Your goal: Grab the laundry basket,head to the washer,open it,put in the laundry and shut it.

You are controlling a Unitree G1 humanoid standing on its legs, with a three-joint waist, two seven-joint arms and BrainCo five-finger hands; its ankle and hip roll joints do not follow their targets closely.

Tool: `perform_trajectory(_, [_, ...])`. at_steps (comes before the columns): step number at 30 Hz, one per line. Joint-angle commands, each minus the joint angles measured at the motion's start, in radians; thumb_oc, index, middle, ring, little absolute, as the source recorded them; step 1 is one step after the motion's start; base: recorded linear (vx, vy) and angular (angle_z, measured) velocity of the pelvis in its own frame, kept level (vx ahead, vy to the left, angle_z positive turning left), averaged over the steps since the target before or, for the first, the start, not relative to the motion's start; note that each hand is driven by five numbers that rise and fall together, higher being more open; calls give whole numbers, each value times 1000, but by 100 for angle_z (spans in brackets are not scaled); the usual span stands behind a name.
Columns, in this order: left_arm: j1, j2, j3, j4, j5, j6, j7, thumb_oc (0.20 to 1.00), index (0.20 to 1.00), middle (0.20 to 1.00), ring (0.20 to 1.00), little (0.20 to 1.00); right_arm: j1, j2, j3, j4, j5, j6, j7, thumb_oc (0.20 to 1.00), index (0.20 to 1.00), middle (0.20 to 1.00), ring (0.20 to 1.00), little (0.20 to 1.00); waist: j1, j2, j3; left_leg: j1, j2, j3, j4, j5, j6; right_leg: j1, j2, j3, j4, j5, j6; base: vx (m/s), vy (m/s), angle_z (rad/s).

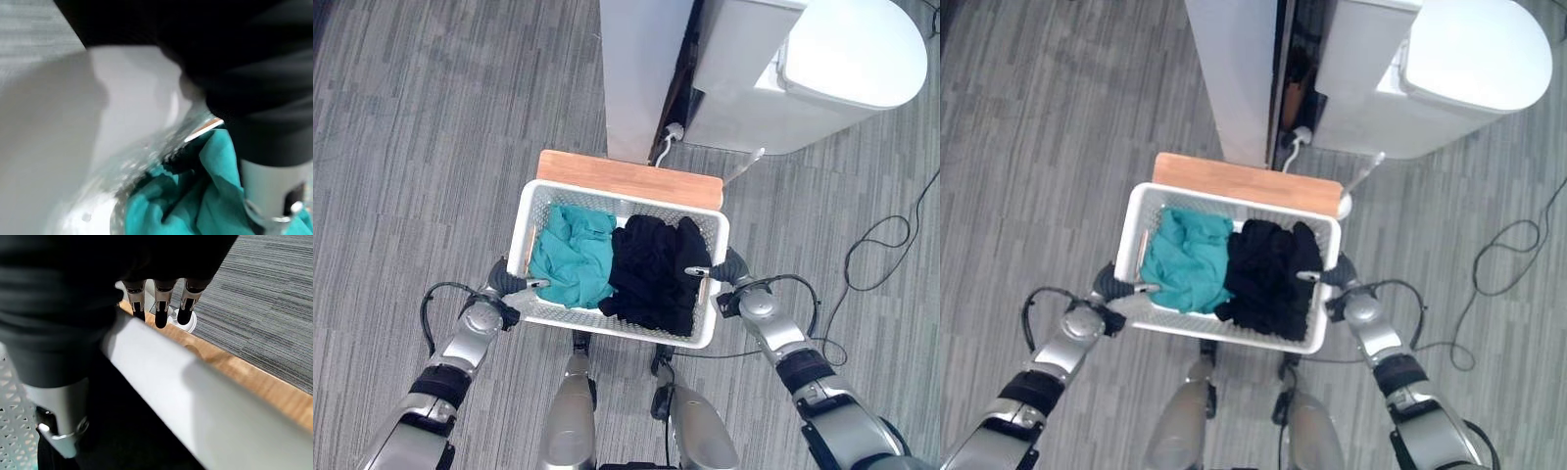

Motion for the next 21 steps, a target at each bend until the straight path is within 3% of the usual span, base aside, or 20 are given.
perform_trajectory(1, [-94, 1, -4, 97, 41, 4, 69, 1000, 1000, 1000, 1000, 1000, -16, 28, 52, 15, -18, 5, -13, 1000, 1000, 1000, 1000, 1000, 8, -73, -1, -41, 11, -23, 93, -87, 8, -51, -102, 34, 54, -2, 60, 0, 0, 0])
perform_trajectory(19, [-196, -3, -86, 229, 12, 18, 73, 1000, 1000, 1000, 1000, 1000, -72, 41, 135, 77, -6, 23, 29, 1000, 1000, 1000, 1000, 1000, 3, -100, 14, -54, 15, -19, 110, -95, 9, -58, -96, 32, 60, -1, 62, 6, -2, 0])
perform_trajectory(20, [-195, -6, -87, 240, 10, 18, 71, 947, 947, 947, 947, 947, -73, 39, 138, 79, -8, 24, 33, 1000, 1000, 1000, 1000, 1000, 3, -100, 14, -55, 14, -19, 112, -97, 9, -58, -96, 32, 61, -1, 61, 32, 0, -1])
perform_trajectory(21, [-204, -8, -94, 262, 6, 18, 70, 492, 492, 492, 492, 492, -80, 36, 148, 86, -13, 24, 40, 1000, 1000, 1000, 1000, 1000, 1, -101, 14, -57, 14, -18, 116, -99, 9, -59, -97, 33, 61, -1, 62, 0, 0, 0])
